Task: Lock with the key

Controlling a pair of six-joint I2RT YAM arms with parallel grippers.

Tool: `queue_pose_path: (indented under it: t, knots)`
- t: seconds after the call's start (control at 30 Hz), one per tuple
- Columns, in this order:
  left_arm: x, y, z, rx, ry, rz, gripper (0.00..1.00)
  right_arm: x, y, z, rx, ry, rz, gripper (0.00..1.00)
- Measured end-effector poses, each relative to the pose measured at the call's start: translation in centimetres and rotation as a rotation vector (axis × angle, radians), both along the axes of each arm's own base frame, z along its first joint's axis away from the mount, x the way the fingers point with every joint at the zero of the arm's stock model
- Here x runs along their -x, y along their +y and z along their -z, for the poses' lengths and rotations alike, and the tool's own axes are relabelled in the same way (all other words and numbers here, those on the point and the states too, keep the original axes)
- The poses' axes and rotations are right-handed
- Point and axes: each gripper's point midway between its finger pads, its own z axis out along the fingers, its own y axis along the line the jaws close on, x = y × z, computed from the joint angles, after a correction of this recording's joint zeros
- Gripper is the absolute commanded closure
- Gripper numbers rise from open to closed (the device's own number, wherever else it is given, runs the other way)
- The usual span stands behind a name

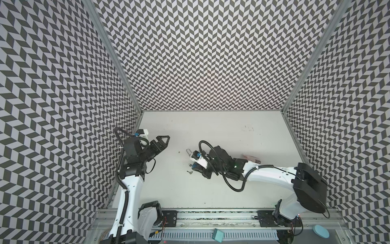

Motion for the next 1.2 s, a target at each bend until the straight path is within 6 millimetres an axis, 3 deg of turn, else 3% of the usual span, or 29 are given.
queue_pose_path:
  t: [0.2,0.37,0.5,0.63,0.83,1.0,1.07,1.2]
  knots:
    - [1.4,-8.0,0.7,-0.054,-0.003,0.215,0.06,4.6,-5.7,5.0,0.084,0.170,0.125,0.77]
    - [3.3,-13.4,1.5,-0.078,-0.024,0.364,0.11,5.0,-7.7,5.7,0.086,0.251,0.230,0.79]
    - [5.3,-16.3,2.5,-0.096,-0.055,0.471,0.03,3.4,-8.5,3.4,0.000,0.283,0.299,0.82]
    - [5.2,-16.3,2.3,-0.137,-0.107,0.467,0.00,1.0,-10.0,1.0,-0.094,0.301,0.369,0.82]
    - [4.0,-15.6,-2.4,-0.139,-0.275,0.438,0.02,-0.1,-11.1,-3.8,-0.191,0.131,0.343,0.84]
    - [3.9,-17.9,-7.8,-0.126,-0.391,0.568,0.07,-0.5,-11.3,-9.1,-0.275,-0.158,0.262,0.90]
    - [4.7,-19.1,-8.5,-0.118,-0.414,0.640,0.07,-0.7,-11.4,-10.8,-0.271,-0.295,0.225,0.90]
    - [7.5,-21.0,-8.0,-0.091,-0.404,0.774,0.11,-1.1,-11.3,-13.1,-0.229,-0.507,0.165,0.90]
